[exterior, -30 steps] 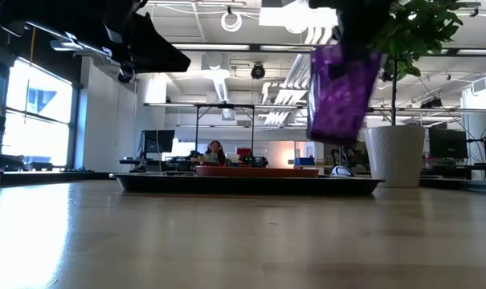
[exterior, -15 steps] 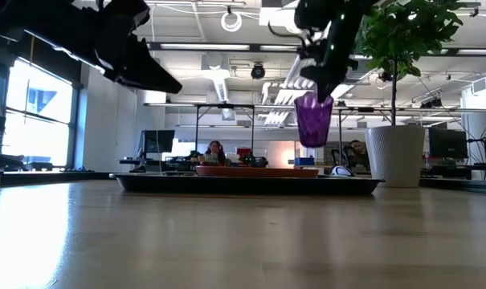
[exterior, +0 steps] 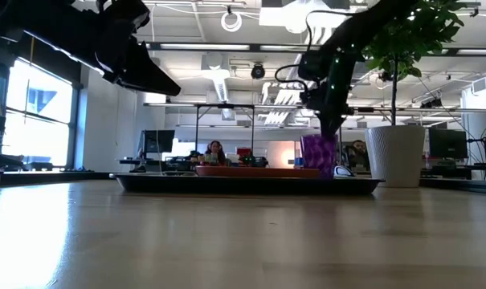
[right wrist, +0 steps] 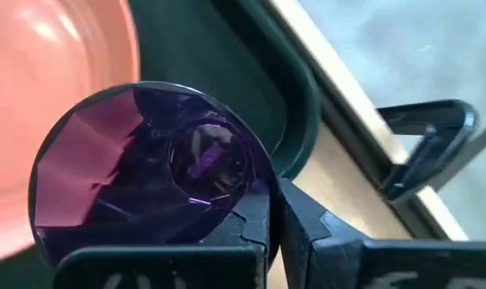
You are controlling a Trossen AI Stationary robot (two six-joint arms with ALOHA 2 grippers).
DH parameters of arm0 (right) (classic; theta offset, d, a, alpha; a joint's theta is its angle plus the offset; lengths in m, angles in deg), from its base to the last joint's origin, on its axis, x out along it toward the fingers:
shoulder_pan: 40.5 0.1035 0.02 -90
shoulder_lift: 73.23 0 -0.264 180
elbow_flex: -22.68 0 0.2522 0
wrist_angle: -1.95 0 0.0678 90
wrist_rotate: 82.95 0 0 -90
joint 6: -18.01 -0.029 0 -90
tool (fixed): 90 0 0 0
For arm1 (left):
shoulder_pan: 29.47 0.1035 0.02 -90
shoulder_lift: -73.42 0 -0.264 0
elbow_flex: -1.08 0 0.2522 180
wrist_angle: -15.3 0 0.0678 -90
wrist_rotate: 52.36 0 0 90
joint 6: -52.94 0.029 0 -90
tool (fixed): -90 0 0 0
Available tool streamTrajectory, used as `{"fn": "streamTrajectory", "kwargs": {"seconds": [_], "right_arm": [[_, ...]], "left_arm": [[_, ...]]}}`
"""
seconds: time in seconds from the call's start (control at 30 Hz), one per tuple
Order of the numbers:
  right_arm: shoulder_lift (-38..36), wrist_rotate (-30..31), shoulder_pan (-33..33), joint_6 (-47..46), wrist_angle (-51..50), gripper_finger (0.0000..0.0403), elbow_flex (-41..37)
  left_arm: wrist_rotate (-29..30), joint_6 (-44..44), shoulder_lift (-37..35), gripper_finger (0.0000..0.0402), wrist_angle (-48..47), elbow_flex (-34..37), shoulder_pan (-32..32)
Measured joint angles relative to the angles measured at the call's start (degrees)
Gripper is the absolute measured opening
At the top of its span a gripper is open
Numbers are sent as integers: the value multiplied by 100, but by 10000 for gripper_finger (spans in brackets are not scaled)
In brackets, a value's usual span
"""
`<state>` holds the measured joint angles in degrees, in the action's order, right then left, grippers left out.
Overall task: Pick and place plate/cup/fork/spoon on tray
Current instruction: Put the purple glass on the black serving tray to the top right of the orange plate
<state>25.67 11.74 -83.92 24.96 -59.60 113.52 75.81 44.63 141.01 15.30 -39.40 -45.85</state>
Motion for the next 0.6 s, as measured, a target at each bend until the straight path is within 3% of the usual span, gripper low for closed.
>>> {"fn": "streamTrajectory", "kwargs": {"seconds": [0.27,0.47,0.6], "right_arm": [[89,-661,-52,259,-284,0,129],[108,-674,-126,347,-124,1,133],[116,-688,-113,313,-44,23,83]], "left_arm": [[492,461,2,104,733,0,-52],[455,471,2,104,850,0,-52],[451,298,2,104,844,0,-52]]}}
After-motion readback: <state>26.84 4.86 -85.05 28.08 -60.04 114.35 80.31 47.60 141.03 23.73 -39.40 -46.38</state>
